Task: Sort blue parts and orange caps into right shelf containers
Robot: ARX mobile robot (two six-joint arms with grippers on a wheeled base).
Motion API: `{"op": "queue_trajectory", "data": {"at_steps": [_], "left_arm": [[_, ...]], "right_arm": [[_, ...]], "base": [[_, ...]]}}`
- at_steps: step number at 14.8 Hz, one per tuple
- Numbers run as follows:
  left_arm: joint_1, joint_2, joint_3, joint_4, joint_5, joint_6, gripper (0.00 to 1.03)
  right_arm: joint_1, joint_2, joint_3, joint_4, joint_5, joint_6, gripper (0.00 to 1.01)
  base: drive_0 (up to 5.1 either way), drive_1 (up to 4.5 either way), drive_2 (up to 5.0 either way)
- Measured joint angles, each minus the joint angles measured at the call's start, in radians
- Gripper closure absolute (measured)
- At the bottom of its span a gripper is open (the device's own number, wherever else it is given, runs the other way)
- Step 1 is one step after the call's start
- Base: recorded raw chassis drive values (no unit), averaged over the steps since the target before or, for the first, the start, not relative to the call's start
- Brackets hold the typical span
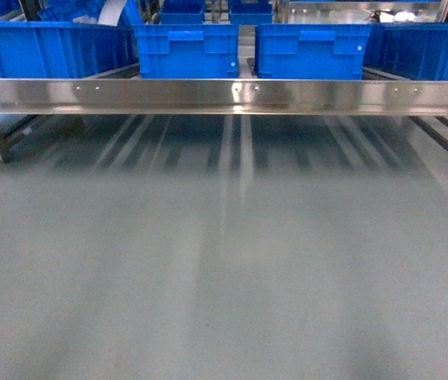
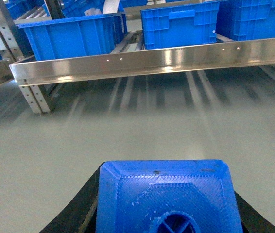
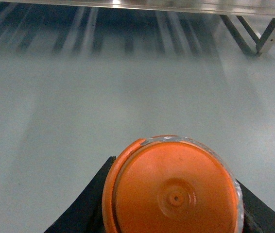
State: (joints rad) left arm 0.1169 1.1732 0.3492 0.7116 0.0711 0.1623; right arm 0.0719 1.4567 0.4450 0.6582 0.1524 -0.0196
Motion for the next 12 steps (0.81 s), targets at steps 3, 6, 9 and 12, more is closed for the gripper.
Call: {"op": "queue_trajectory", "data": {"at_steps": [3, 6, 9, 12], "left_arm": [[0.0, 0.0, 0.0, -0.004, 0.0, 0.0, 0.58], [0.0, 0.0, 0.0, -0.003, 0.0, 0.0, 0.58], [-0.004, 0.0, 0.0, 0.0, 0.005, 0.0, 0.58], [-0.004, 0.0, 0.0, -0.001, 0.003, 0.0, 0.58]], "right_arm": [[0.0, 0.0, 0.0, -0.005, 0.0, 0.0, 0.56], [0.0, 0.0, 0.0, 0.0, 0.0, 0.0, 0.56], [-0.001, 0.0, 0.0, -0.001, 0.004, 0.0, 0.56], [-0.001, 0.0, 0.0, -0.002, 0.004, 0.0, 0.56]], "base": [[3.4, 0.65, -5.1], [3.4, 0.65, -5.1], [3.4, 0.65, -5.1], [3.4, 0.65, -5.1]]}}
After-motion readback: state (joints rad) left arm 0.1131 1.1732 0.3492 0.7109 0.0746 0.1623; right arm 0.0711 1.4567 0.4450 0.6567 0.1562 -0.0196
